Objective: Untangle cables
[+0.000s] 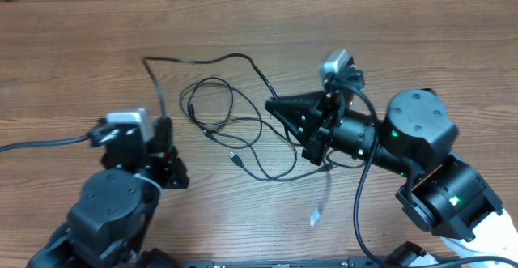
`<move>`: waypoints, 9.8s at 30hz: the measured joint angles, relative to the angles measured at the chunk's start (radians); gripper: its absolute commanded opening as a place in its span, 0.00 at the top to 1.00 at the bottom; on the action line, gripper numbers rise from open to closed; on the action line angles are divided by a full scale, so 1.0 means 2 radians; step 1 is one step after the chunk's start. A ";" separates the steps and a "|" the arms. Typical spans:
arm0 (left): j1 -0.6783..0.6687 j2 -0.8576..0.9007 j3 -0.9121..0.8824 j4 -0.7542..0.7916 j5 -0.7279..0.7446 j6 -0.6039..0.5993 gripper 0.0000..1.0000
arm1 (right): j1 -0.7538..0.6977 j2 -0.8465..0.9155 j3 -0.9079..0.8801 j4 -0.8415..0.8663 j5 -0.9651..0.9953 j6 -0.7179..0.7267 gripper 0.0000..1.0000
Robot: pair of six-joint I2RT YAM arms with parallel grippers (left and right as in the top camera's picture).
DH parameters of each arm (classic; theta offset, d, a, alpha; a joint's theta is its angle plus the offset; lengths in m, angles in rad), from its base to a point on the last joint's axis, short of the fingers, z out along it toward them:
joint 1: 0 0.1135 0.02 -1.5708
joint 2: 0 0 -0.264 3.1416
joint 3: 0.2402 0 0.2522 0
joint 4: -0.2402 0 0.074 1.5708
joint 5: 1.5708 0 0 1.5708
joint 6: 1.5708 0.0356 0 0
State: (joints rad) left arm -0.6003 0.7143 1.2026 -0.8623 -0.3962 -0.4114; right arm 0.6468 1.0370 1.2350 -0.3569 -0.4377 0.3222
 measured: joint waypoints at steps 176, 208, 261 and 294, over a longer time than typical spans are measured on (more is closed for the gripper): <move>0.000 0.191 -0.025 -0.134 0.080 -0.476 0.01 | -0.141 -0.038 0.060 -0.297 0.613 0.038 0.96; 0.000 0.191 -0.025 -0.134 0.080 -0.476 0.00 | -0.773 0.403 0.056 -0.029 0.333 0.015 0.96; 0.000 0.191 -0.025 -0.133 0.080 -0.476 0.01 | -0.648 0.115 0.055 -0.487 -0.247 -0.134 0.00; 0.000 0.191 -0.025 -0.134 0.080 -0.476 0.01 | -0.374 0.116 -0.228 -0.287 -0.145 -0.041 0.00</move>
State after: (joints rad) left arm -0.6003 1.0962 1.1522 -1.1297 -0.2356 -1.3624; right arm -0.1020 1.2690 0.7795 -0.9318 -0.7280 0.2394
